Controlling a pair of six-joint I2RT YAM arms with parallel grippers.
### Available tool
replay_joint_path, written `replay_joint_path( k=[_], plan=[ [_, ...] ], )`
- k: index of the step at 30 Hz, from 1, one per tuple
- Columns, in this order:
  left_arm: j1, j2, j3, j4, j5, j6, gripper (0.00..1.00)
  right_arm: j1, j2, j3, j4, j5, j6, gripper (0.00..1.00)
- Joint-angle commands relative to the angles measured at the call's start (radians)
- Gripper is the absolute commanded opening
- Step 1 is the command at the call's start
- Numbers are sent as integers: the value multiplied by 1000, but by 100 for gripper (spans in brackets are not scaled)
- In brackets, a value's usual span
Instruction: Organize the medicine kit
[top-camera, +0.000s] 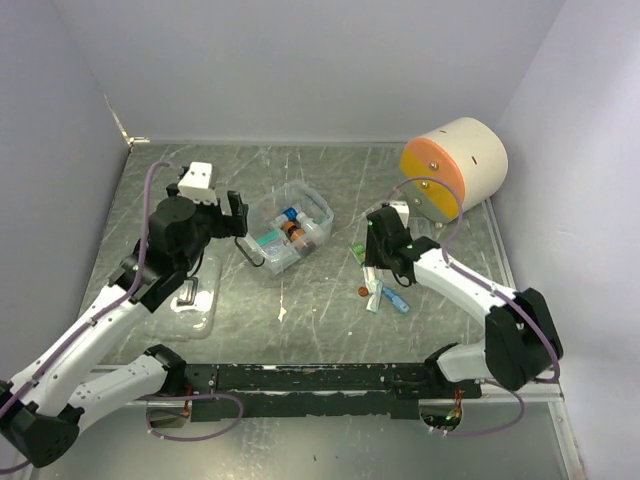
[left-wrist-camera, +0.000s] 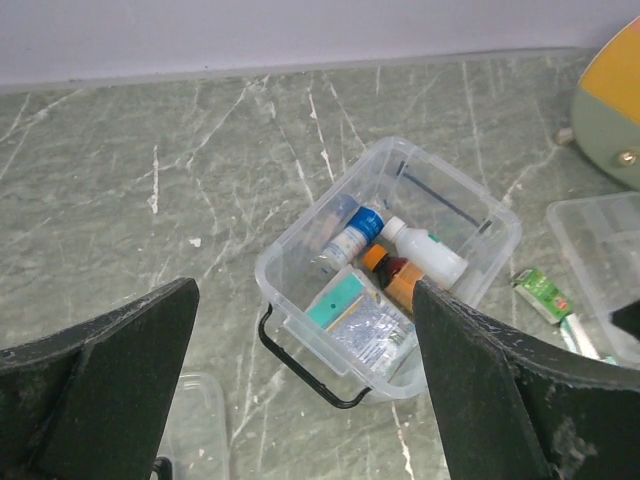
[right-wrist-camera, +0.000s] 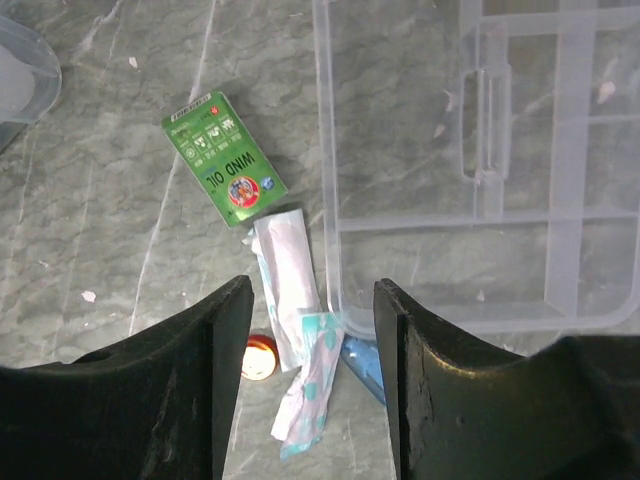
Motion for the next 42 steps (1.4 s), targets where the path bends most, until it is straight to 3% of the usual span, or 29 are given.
replay_joint_path(
  k=[1, 5, 16, 22, 32, 42],
  plan=[
    [6, -78, -39, 84, 33, -93, 99, -22, 82, 69, -15, -34, -61, 52],
    [6, -119, -66, 118, 123, -65, 94, -25, 112, 71, 5, -101, -94, 52],
    [6, -103, -56, 108, 147, -63, 90, -26, 221, 147, 43, -142, -136, 44],
    [7, -87, -53, 101, 143, -60, 89, -40, 344, 250, 62, -138, -219, 52],
    [6, -79, -52, 91, 125, -45, 89, -72, 463, 310, 58, -255, -291, 62],
    [6, -68, -47, 78, 116, -39, 89, -74, 501, 325, 37, -285, -303, 61]
  ],
)
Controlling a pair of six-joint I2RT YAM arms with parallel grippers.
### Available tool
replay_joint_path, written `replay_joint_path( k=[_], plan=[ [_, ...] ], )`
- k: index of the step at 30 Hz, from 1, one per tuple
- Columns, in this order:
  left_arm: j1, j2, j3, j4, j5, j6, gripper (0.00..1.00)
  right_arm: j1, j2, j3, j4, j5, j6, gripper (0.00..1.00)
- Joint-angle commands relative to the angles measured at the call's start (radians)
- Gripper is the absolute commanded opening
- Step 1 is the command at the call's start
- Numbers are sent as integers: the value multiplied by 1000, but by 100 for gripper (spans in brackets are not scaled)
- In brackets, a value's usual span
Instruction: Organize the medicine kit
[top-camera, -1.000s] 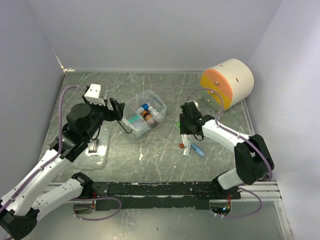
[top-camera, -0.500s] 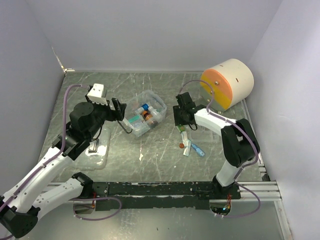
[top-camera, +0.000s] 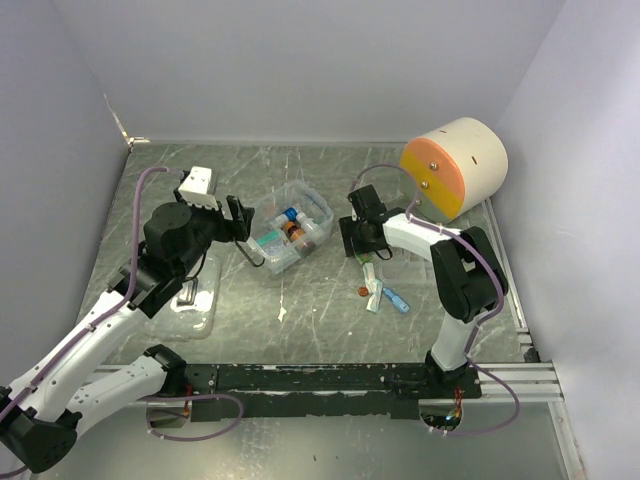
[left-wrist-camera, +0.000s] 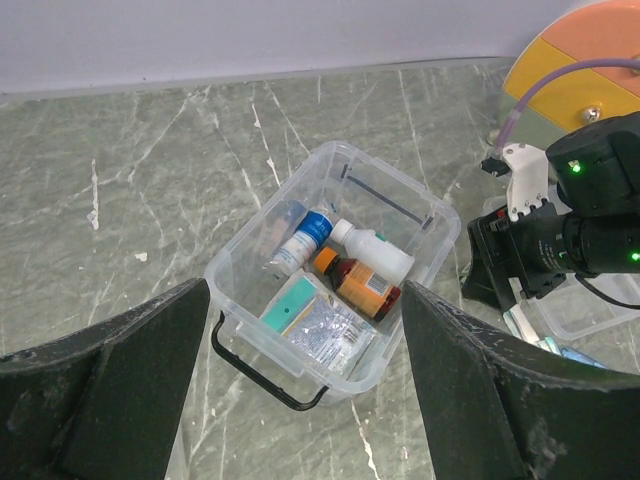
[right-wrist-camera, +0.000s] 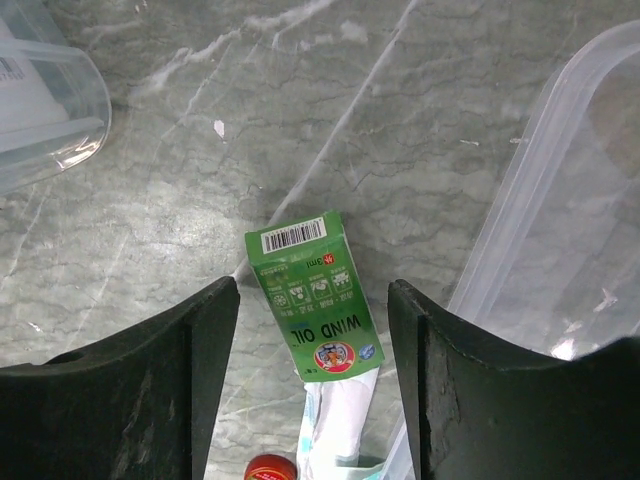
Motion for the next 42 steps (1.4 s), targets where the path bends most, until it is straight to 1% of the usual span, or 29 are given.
replay_joint_path(
  k=[1, 8, 13, 19, 26, 32, 38, 42],
  plan=[
    [7, -7, 13, 8, -8, 11, 89, -8, 4, 21, -8, -15, -16, 61],
    [6, -8, 15, 4, -14, 15, 89, -11, 37, 42, -30, 9, -43, 55],
    [6, -9, 15, 3, -14, 17, 89, -21, 47, 43, -30, 4, -47, 46],
    [7, -10, 17, -1, -16, 21, 89, -26, 26, 39, 4, 1, -11, 40],
    [6, -15, 18, -5, -23, 26, 89, -26, -76, 48, 22, 33, 48, 39],
    [6, -19, 16, -4, -24, 24, 89, -52, -201, 27, 27, 111, 99, 39],
    [7, -28, 15, 0, -23, 23, 89, -158, -299, -47, 31, 145, 149, 40],
    [7, -32, 13, 3, -19, 22, 89, -234, -312, -91, 48, 91, 171, 41]
  ],
)
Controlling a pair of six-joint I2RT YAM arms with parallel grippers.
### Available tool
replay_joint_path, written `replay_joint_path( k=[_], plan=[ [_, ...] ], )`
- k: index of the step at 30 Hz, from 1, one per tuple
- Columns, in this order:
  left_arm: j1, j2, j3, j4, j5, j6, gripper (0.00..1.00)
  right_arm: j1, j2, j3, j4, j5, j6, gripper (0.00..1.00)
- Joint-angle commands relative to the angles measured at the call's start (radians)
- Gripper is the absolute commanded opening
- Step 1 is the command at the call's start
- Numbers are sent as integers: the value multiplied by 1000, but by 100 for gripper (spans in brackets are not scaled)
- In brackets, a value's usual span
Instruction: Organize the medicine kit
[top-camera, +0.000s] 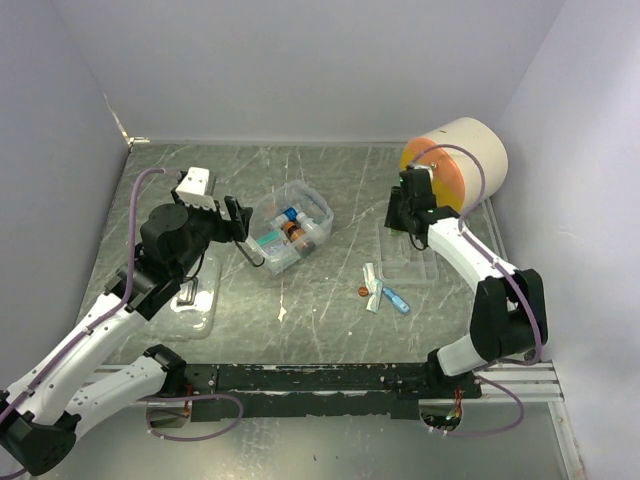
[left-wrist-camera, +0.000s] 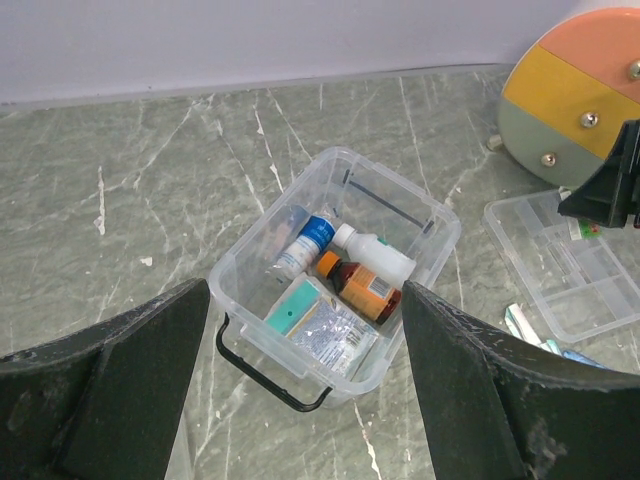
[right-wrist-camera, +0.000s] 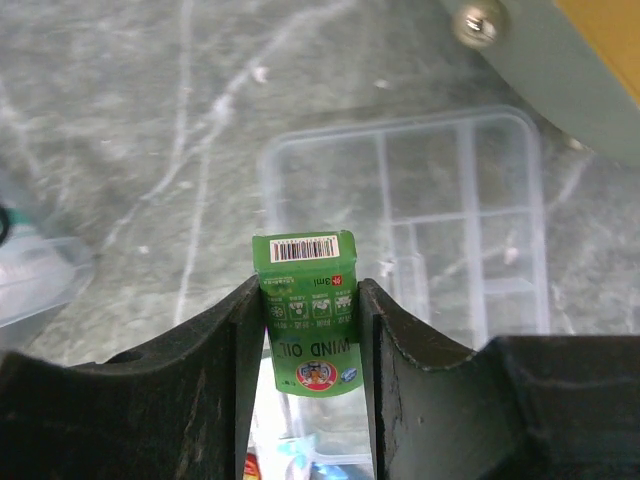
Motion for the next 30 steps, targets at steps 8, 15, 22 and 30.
replay_joint_path(
  k=[8, 15, 22, 30],
  plan=[
    [7, -11, 13, 0, -11, 12, 89, -75, 91, -46, 32, -68, 36, 41],
    [7, -5, 16, -4, -13, 15, 89, -75, 189, -28, 43, -98, 17, 41],
    [6, 0, 16, -7, -11, 19, 89, -74, 224, -13, 38, -137, -7, 43],
    [5, 3, 18, -9, -13, 18, 89, -74, 218, -12, 37, -144, -1, 44]
  ],
)
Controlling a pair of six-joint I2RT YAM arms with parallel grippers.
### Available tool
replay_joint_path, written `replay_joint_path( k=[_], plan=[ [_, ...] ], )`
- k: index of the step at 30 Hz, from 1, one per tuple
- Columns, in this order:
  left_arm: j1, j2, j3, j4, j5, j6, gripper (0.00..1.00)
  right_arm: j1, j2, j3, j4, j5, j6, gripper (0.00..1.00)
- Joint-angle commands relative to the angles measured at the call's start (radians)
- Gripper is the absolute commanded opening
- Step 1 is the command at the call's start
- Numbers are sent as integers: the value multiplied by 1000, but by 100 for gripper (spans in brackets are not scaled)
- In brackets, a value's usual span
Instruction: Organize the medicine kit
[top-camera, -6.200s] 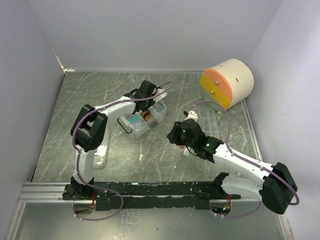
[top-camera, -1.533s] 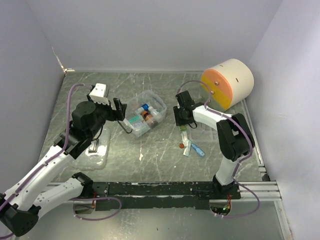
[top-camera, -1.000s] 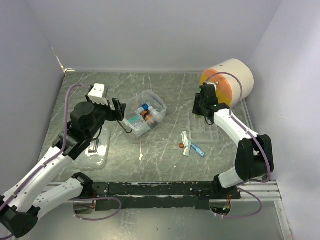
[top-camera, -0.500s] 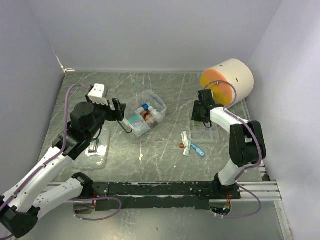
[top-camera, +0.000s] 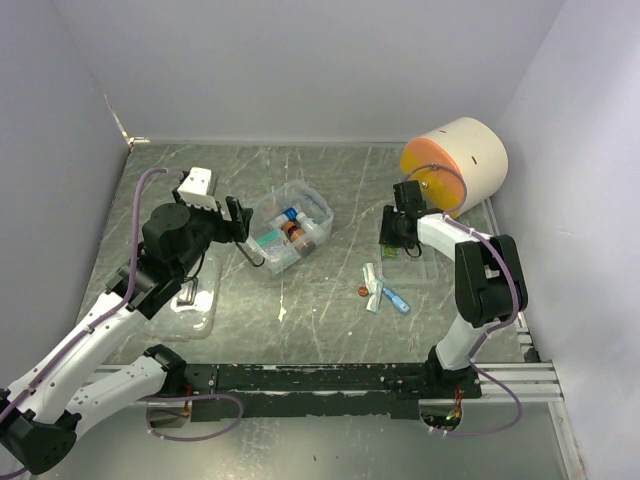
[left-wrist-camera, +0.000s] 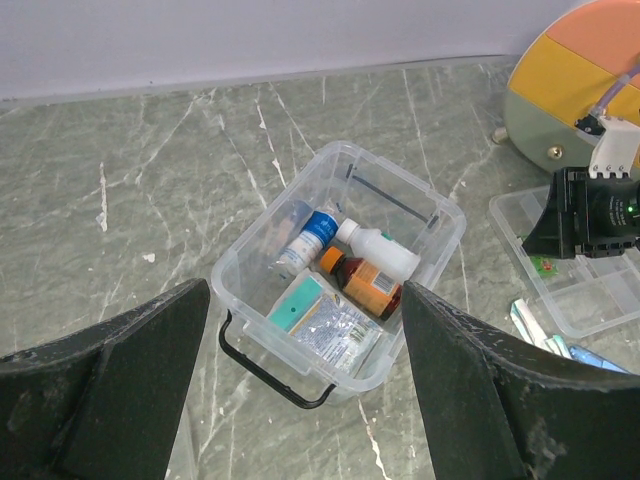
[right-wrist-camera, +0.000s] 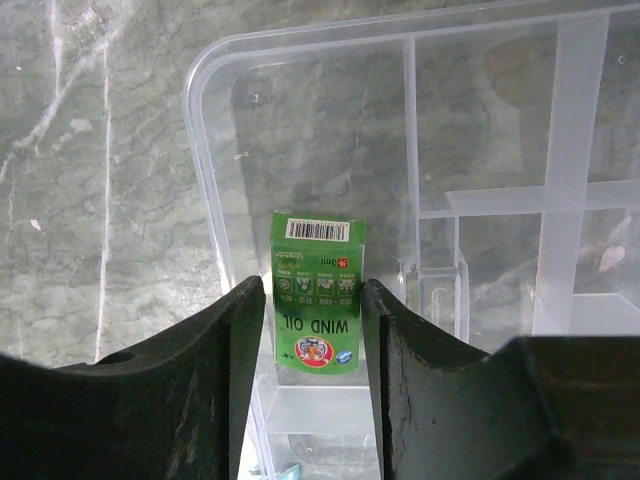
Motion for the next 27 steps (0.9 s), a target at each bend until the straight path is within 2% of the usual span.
replay_joint_path(
  k=[1, 8, 12, 19, 27],
  plan=[
    [6, -1, 18, -3, -13, 10, 89, -2, -19, 29, 12, -8, -1, 44],
    [7, -10, 16, 1, -13, 13, 89, -1, -118, 4, -8, 43, 26, 47],
    [7, -12, 15, 2, -13, 14, 89, 6, -153, -43, 0, -2, 29, 48],
    [7, -5, 19, -3, -8, 13, 88, 80, -135, -45, -8, -28, 37, 39],
    [7, -16, 14, 5, -7, 12, 88, 218, -184, -71, -83, 81, 90, 39]
  ],
)
